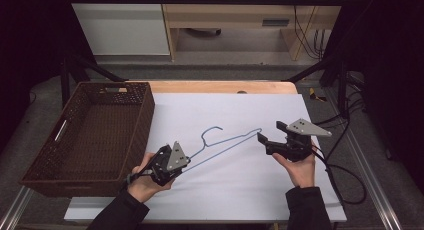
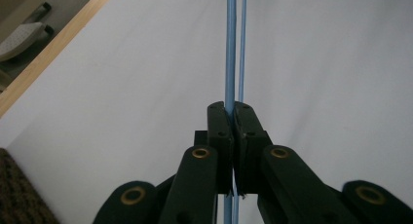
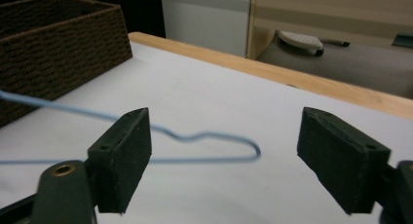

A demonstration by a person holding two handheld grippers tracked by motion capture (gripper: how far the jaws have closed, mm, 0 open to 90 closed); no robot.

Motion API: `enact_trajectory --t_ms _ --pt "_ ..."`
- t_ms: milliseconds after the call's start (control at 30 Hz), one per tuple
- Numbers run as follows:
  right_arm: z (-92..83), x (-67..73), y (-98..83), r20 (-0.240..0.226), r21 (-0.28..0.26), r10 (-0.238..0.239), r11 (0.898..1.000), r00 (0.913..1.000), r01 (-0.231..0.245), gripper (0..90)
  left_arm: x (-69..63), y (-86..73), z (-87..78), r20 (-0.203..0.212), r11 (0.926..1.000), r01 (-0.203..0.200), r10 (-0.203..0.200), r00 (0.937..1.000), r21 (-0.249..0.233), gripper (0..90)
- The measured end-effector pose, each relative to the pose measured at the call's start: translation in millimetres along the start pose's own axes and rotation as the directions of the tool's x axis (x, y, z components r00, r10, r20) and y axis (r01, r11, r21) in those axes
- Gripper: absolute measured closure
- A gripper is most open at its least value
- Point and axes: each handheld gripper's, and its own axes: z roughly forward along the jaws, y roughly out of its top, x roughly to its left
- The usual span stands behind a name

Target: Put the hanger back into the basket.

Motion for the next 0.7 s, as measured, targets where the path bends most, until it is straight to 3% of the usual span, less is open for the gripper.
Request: enact_trajectory --t_ms 267,400,700 --pt "-7.6 -3.8 -12.6 0.004 0.007 0.019 1.0 0.9998 -0.019 14.3 11.4 -1.5 -20.7 -0.017 0.9966 0.079 -0.08 0.9967 -0.022 87.4" --pt "-12.0 -4.0 -19.6 0.012 0.029 0.023 0.999 0.9997 -0.023 12.1 14.6 -1.1 -27.7 -0.028 0.9904 0.133 -0.134 0.9905 -0.038 87.4" --pt "-26.1 -9.2 -39.3 0.051 0.049 0.036 0.998 0.998 -0.039 4.6 19.5 4.1 -46.8 -0.041 0.9809 0.184 -0.187 0.9815 -0.062 87.4"
